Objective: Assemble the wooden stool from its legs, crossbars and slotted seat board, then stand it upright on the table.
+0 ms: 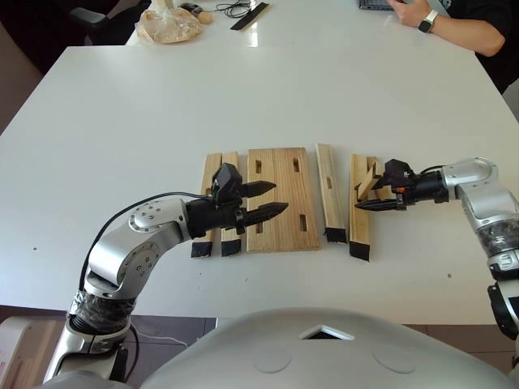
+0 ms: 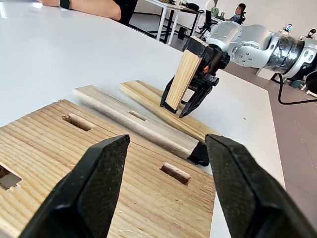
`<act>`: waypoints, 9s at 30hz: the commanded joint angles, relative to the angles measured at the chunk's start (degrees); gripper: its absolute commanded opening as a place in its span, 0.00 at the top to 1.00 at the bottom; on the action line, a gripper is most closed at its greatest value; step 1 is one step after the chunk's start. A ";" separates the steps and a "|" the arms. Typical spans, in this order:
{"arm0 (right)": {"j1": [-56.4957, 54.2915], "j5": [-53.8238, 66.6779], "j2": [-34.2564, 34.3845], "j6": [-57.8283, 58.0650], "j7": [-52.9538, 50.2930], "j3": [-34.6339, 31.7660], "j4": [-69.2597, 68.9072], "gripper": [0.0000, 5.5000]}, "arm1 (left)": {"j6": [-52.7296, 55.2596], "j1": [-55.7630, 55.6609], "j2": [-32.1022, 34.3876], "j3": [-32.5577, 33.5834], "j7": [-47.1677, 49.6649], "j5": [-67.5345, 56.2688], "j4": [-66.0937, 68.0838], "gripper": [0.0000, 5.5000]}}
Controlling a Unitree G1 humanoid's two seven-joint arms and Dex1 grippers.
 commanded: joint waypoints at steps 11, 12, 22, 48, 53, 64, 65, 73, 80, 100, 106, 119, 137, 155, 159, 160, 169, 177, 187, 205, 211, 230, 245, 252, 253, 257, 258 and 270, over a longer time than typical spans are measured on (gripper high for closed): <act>-7.76 32.97 0.47 30.34 -16.85 -22.54 -34.02 0.56 | -0.43 1.18 0.51 0.57 0.11 1.07 -0.96 0.48; -8.01 32.34 1.44 29.74 -18.14 -22.00 -34.11 0.56 | -0.38 0.82 0.54 0.48 -0.07 1.12 -0.72 0.48; 2.47 18.99 6.65 21.07 -20.28 -8.97 -30.15 0.56 | -0.36 -0.87 0.50 -0.37 -1.03 1.98 1.09 0.48; 27.39 10.66 -4.92 10.70 -12.70 -3.44 -34.83 0.56 | -2.09 2.11 -1.08 0.27 1.27 3.19 1.42 0.48; 26.79 10.37 -6.52 9.46 -9.83 -5.19 -32.59 0.56 | -2.66 3.56 -1.41 0.47 1.87 3.39 0.96 0.48; 24.03 -1.31 -7.39 -2.75 -11.32 -3.12 -21.09 0.56 | -4.05 4.25 -1.52 -0.62 1.53 4.55 0.54 0.48; 24.33 -0.37 -8.07 -2.60 -10.86 -4.07 -21.70 0.56 | -4.15 4.46 -1.50 -0.55 1.53 4.58 0.46 0.48; 35.47 14.26 -10.64 12.74 -16.60 -23.98 -42.67 0.48 | -4.64 8.81 -1.69 1.87 3.53 4.24 -1.83 0.48; 39.00 3.34 0.22 18.50 -38.15 -16.32 -49.82 0.45 | -4.55 9.88 -2.50 1.38 5.19 4.80 -2.65 0.48; 38.10 -2.59 11.32 21.11 -51.02 -12.39 -45.75 0.35 | -3.57 9.55 -3.07 1.40 5.91 3.89 -3.17 0.48; 38.91 -2.70 12.50 20.29 -50.91 -11.64 -45.88 0.39 | -3.56 9.51 -3.06 1.33 5.93 3.83 -3.06 0.48; 38.68 -3.33 14.61 20.61 -53.36 -12.91 -44.83 0.62 | -3.31 9.69 -2.66 2.02 5.92 3.52 -3.18 0.48; 12.81 56.40 5.91 39.18 -40.60 -29.05 -53.62 0.62 | 4.06 -13.99 -8.70 14.95 22.49 -44.63 -1.40 0.31; -12.21 33.80 22.53 30.12 -56.74 -16.76 -37.76 0.62 | -1.21 -12.97 -21.05 2.16 34.91 -43.58 -0.62 0.31; -17.89 32.28 28.00 29.47 -59.25 -14.68 -35.34 0.62 | -7.62 -16.93 -34.99 0.79 39.97 -44.28 9.55 0.31; -19.06 31.93 29.30 29.14 -59.94 -14.64 -34.63 0.62 | -9.37 -18.15 -38.14 0.97 40.39 -43.97 11.50 0.31; -23.04 34.69 35.11 29.90 -65.90 -19.34 -35.19 0.62 | -15.14 -18.51 -43.89 1.32 39.95 -44.14 13.77 0.31; -24.00 43.75 38.53 32.69 -74.85 -25.35 -37.03 0.62 | -19.68 -20.47 -43.80 5.36 40.21 -46.46 15.57 0.31; -13.84 56.60 41.13 38.91 -82.55 -24.21 -42.05 0.62 | -21.21 -25.15 -42.40 10.14 38.84 -46.49 16.81 0.31; -9.07 68.80 36.53 40.98 -82.78 -20.37 -45.01 0.62 | -8.01 -24.68 -33.19 10.50 29.11 -40.69 17.79 0.31; -6.79 70.79 34.35 40.65 -81.09 -19.60 -46.58 0.62 | -6.72 -26.28 -31.81 14.18 28.91 -42.11 18.80 0.31; -1.95 80.76 16.90 47.32 -59.13 -21.51 -41.64 0.62 | 9.67 -24.34 -12.96 16.92 17.90 -55.99 11.04 0.31; -0.86 77.55 13.34 47.25 -51.33 -21.12 -39.82 0.62 | 8.19 -22.18 -11.89 18.30 19.05 -60.73 9.30 0.50; -0.65 76.72 12.46 47.39 -49.52 -21.72 -38.81 0.62 | 8.55 -21.01 -10.48 18.94 17.60 -60.66 10.24 0.59; -0.63 76.55 12.36 47.50 -49.22 -21.88 -38.60 0.62 | 8.72 -20.94 -10.15 18.96 17.34 -60.54 10.28 0.59; 0.14 75.06 12.07 47.75 -48.01 -22.06 -38.79 0.62 | 10.20 -20.44 -8.32 18.37 14.93 -58.80 9.89 0.59; 0.28 74.07 12.01 47.68 -48.12 -21.82 -39.09 0.62 | 10.43 -20.42 -8.09 18.08 14.40 -58.22 9.85 0.59; 0.91 71.91 11.74 48.20 -46.11 -21.80 -39.68 0.45 | 7.92 -20.51 -9.32 17.99 13.92 -55.20 9.69 0.60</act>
